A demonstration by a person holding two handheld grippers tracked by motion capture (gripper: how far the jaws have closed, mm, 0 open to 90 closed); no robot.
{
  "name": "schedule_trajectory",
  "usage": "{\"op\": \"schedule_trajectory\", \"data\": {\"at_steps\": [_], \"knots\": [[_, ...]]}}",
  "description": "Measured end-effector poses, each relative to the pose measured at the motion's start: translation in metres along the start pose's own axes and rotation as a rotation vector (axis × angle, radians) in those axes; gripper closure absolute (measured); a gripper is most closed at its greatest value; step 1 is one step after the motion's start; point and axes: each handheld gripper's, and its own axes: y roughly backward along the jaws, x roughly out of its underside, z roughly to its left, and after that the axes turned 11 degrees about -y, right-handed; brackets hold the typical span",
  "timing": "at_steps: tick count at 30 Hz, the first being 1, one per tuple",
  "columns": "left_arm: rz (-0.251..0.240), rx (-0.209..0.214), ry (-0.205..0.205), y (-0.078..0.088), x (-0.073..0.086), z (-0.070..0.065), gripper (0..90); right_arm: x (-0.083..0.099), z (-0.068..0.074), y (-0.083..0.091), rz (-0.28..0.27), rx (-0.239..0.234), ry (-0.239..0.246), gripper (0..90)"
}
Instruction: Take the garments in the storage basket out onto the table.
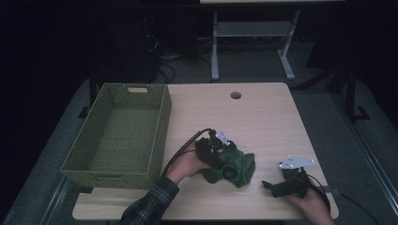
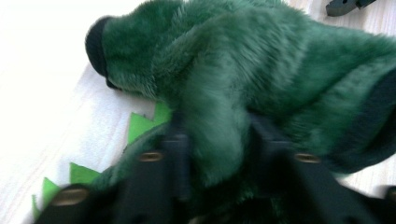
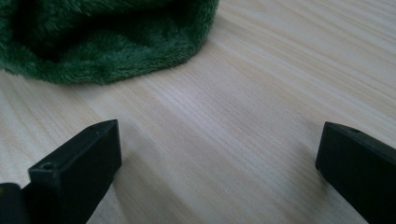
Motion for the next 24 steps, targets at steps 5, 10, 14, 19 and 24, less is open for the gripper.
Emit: {"op": "schedule_trajectory", "data": {"at_steps": [5, 10, 14, 19, 24], "knots": [[-0.041, -0.003, 0.007, 0.01, 0.004, -0.004, 28.0, 0.001, 0.0, 0.001, -0.001, 0.0, 0.003, 0.0], [-0.081, -0.016, 0.008, 0.024, 0.01, -0.005, 19.4, -0.002, 0.001, 0.002, 0.03, -0.001, 0.011, 0.0], [-0.114, -0.034, 0.029, 0.036, 0.016, -0.004, 19.4, -0.004, 0.003, 0.002, 0.037, -0.008, 0.004, 5.7], [-0.13, -0.051, 0.035, 0.046, 0.022, -0.006, 19.4, -0.011, 0.002, 0.006, 0.003, -0.049, -0.023, 16.2], [-0.142, -0.067, 0.04, 0.053, 0.027, -0.008, 19.4, -0.02, 0.007, 0.003, -0.013, -0.068, -0.031, 21.8]]}}
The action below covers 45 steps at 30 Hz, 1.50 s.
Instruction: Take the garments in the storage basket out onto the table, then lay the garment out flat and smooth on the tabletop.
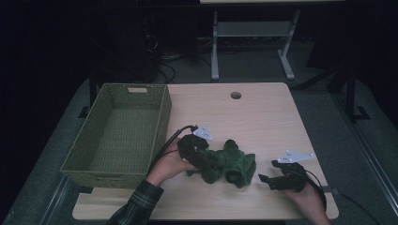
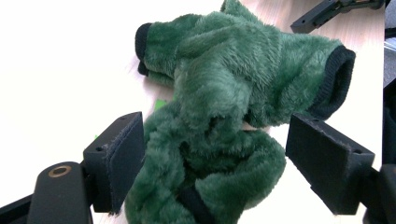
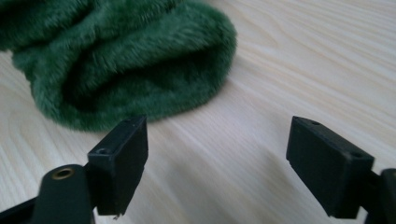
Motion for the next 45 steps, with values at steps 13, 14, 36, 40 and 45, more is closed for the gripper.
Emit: {"op": "schedule_trajectory", "data": {"at_steps": [13, 14, 36, 40, 45], "knots": [[0.008, -0.006, 0.009, 0.007, 0.011, -0.001, 19.5, -0.017, 0.015, -0.026, 0.016, -0.048, -0.023, 28.3], [0.002, -0.007, 0.016, 0.007, 0.011, -0.001, 19.5, -0.018, 0.016, -0.028, 0.017, -0.048, -0.022, 29.0], [0.009, -0.001, 0.001, 0.008, 0.012, 0.001, 20.4, -0.025, 0.014, -0.018, -0.001, 0.059, 0.031, 84.5], [0.003, 0.0, 0.007, 0.007, 0.012, 0.0, 20.7, -0.031, 0.002, -0.005, -0.016, 0.09, 0.015, 84.6], [0.009, 0.002, -0.002, 0.006, 0.011, 0.0, 21.4, -0.039, -0.019, 0.004, -0.042, 0.117, -0.008, 84.6]]}}
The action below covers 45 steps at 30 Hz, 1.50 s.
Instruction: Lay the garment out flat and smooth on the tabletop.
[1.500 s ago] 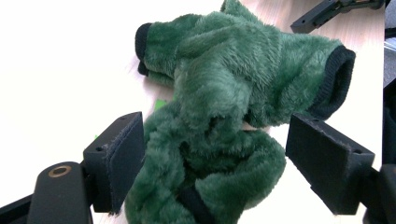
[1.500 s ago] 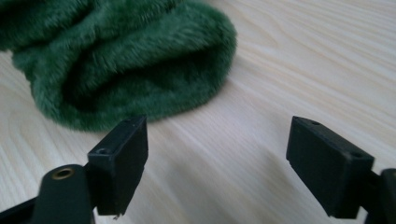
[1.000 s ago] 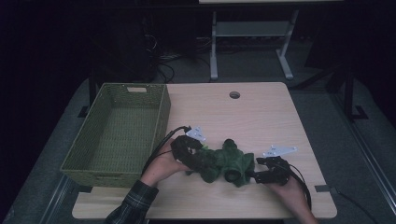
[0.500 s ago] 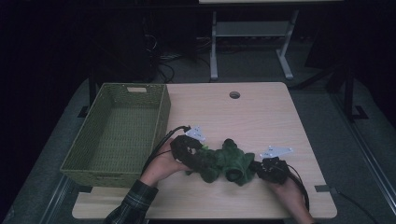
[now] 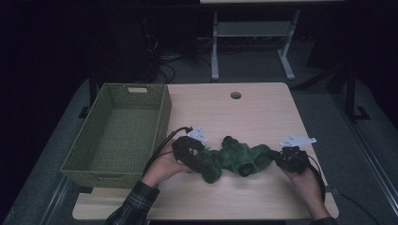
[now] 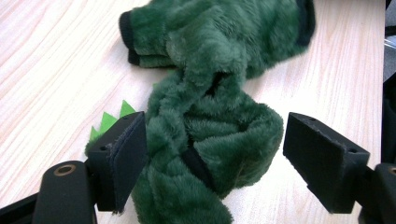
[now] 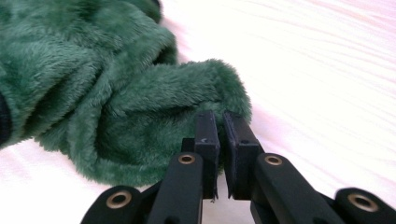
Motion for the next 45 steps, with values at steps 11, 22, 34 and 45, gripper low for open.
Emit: {"op": "schedule_trajectory", "data": {"at_steps": [11, 22, 34, 45], "knots": [[0.006, 0.008, -0.002, -0.001, 0.0, 0.0, 21.8, -0.016, -0.039, -0.004, -0.01, 0.066, -0.038, 84.6], [0.003, 0.009, 0.007, -0.003, 0.001, 0.0, 22.2, -0.03, -0.066, -0.018, -0.006, 0.147, -0.049, 84.2], [0.008, 0.014, 0.002, -0.005, 0.001, 0.001, 24.0, -0.038, -0.077, -0.021, -0.046, 0.171, -0.094, 58.3], [0.039, 0.003, -0.003, -0.011, 0.003, 0.0, 29.3, -0.047, -0.036, 0.009, -0.053, 0.029, -0.053, 56.0]]}}
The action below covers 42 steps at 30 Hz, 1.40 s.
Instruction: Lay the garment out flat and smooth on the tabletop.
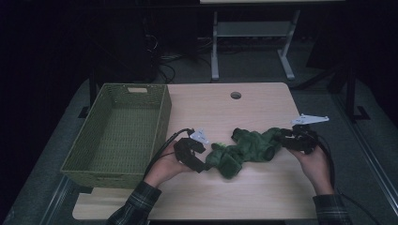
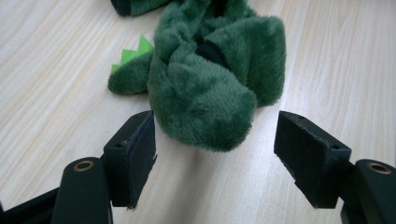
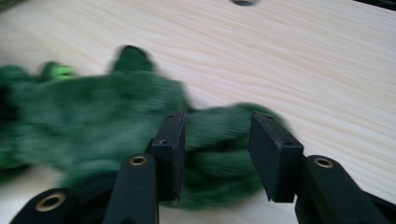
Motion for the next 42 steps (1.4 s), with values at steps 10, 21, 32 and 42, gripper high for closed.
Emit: {"op": "schedule_trajectory", "data": {"at_steps": [10, 21, 32, 42], "knots": [[0.02, 0.026, -0.014, -0.015, -0.002, -0.004, 32.8, -0.002, 0.05, 0.001, 0.013, -0.133, 0.08, 57.5], [0.045, 0.015, -0.01, -0.028, 0.0, -0.003, 50.6, 0.001, 0.111, -0.029, 0.088, -0.298, 0.175, 57.6], [0.04, 0.049, 0.021, -0.025, -0.001, -0.003, 80.2, 0.007, 0.132, -0.057, 0.173, -0.333, 0.198, 57.9], [0.004, 0.032, 0.07, -0.014, -0.003, 0.0, 81.7, 0.01, 0.129, -0.042, 0.155, -0.349, 0.225, 81.7]]}}
